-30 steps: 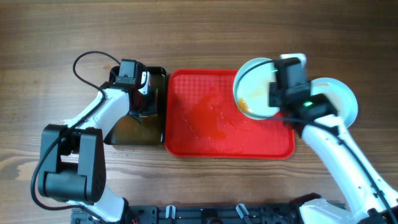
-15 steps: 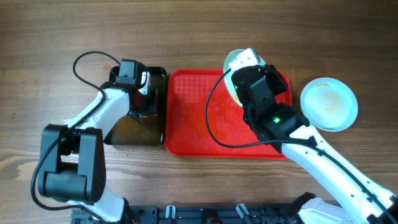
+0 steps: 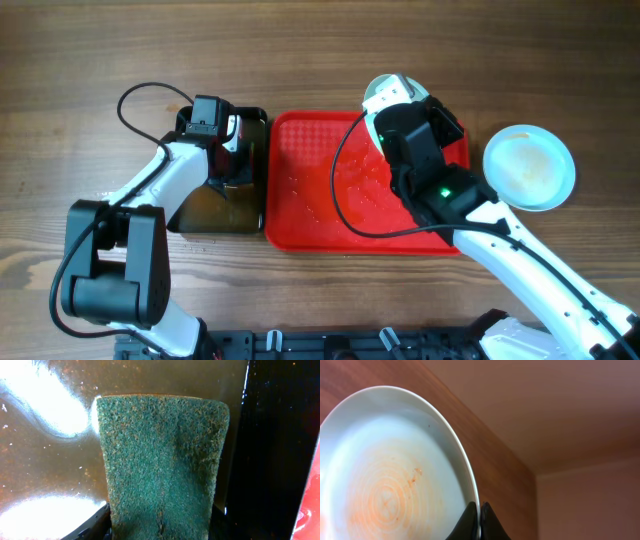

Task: Clean dirty plates on tray and stack at the side
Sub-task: 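Lift the plate with right gripper and stack it on the side plates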

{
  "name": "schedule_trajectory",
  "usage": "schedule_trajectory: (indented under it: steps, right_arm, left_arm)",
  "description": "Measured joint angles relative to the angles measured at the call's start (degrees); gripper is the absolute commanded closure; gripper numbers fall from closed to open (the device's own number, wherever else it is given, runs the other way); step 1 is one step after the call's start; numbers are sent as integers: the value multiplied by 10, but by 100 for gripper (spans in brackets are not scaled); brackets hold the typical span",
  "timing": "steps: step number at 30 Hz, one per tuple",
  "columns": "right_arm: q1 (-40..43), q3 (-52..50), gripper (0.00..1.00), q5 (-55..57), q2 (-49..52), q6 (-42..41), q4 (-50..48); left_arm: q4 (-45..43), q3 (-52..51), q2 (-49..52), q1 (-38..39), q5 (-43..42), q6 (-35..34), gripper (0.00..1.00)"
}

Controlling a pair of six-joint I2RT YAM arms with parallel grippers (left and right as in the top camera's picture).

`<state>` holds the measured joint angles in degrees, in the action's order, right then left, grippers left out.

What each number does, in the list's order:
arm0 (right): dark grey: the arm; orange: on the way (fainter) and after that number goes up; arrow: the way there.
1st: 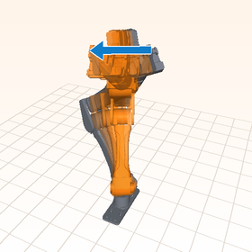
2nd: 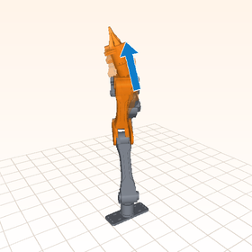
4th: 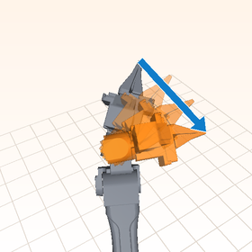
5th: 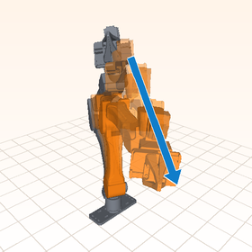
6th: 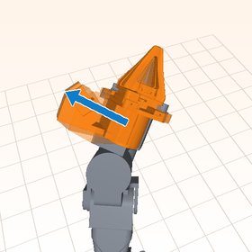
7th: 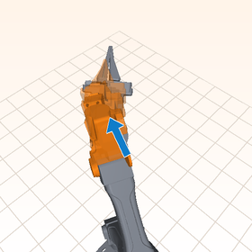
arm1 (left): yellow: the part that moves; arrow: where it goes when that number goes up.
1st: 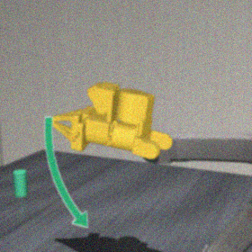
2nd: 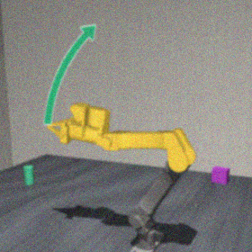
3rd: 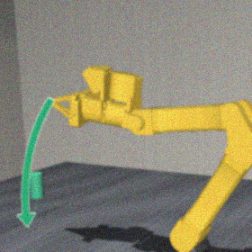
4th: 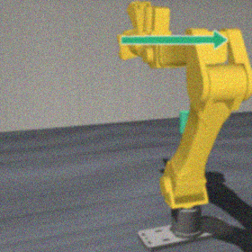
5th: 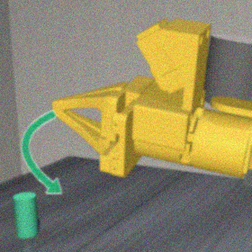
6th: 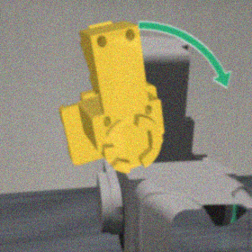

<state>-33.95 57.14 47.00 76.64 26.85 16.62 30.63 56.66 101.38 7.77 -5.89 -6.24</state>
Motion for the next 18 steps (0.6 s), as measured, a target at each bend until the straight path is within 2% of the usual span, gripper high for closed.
schedule_trajectory:
  steps: [5, 7, 9, 11, 18]
  right_arm:
    - [69, 1, 96, -21, 0, -187, 71]
    - [130, 1, 96, -71, 3, -288, 118]
    - [184, 1, 96, -124, 11, -356, 142]
    - [245, 1, 96, -189, 23, -411, 152]
    - [448, 1, 96, -377, 37, -497, 162]
  left_arm:
    - [0, 0, 0, 0, 0, 0, 51]
    - [0, 0, 0, 0, 0, 0, 51]
    - [0, 0, 0, 0, 0, 0, 51]
    - [0, 0, 0, 0, 0, 0, 51]
    - [0, 0, 0, 0, 0, 0, 49]
